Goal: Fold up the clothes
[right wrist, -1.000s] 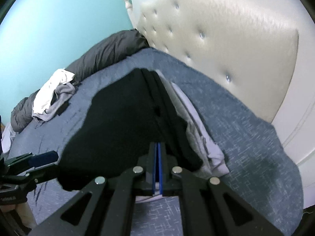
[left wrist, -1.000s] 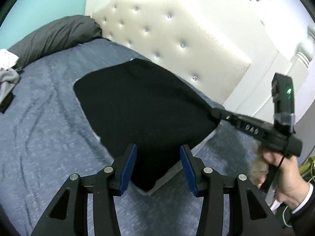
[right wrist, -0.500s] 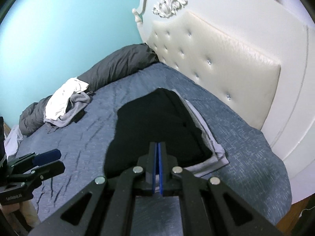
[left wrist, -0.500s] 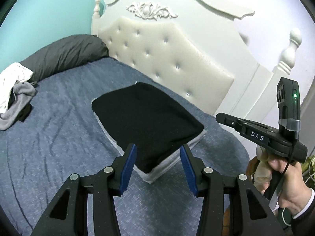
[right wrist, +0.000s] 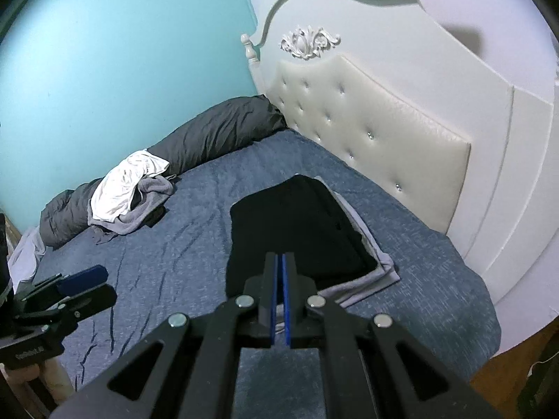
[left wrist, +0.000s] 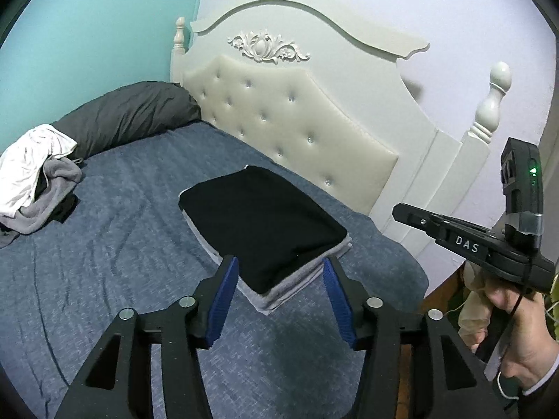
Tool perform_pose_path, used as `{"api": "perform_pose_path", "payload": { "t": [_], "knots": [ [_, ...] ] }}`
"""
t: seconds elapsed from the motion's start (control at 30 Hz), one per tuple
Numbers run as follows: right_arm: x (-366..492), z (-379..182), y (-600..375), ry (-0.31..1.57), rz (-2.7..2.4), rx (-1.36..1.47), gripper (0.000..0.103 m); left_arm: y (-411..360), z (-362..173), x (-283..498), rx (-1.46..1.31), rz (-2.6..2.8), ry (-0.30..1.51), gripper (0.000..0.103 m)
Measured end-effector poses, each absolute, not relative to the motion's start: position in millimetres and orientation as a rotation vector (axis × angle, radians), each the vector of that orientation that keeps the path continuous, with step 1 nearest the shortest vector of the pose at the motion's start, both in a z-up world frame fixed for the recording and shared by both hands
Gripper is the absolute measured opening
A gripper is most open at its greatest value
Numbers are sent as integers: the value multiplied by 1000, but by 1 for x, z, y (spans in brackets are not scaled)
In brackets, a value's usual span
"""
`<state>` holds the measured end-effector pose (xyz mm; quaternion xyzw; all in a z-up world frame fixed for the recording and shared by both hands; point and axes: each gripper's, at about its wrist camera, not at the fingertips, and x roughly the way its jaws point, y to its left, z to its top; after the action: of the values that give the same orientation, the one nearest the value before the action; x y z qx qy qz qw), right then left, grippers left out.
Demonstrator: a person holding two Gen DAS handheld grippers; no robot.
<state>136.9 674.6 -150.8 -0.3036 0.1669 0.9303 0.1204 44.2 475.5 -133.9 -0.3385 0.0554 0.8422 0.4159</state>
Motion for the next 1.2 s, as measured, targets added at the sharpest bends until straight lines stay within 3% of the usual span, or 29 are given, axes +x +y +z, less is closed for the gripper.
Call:
{"api": "perform_pose_path", "payload": {
  "t": [0.37,0.47,0.53,0.6,0.93,1.03,1.2],
  "knots": [
    [168,-130,641,451,2695,-884,14,449,-111,68,-808,2133,158,78],
    [176,-126,633,462,2687,-879,25,443,-107,74,-803,2123,145,82],
    [182,-124,628,475,2696,-874,45,439,-105,78,-803,2119,144,84],
    [187,-123,622,480,2711,-873,57,434,-104,83,-798,2117,144,85],
    [221,-118,597,460,2681,-830,76,406,-101,103,-752,2170,160,103],
    [231,-117,591,461,2680,-815,84,399,-103,107,-764,2177,158,103],
    [244,-117,580,450,2665,-803,89,386,-105,113,-765,2206,147,103]
  ]
}}
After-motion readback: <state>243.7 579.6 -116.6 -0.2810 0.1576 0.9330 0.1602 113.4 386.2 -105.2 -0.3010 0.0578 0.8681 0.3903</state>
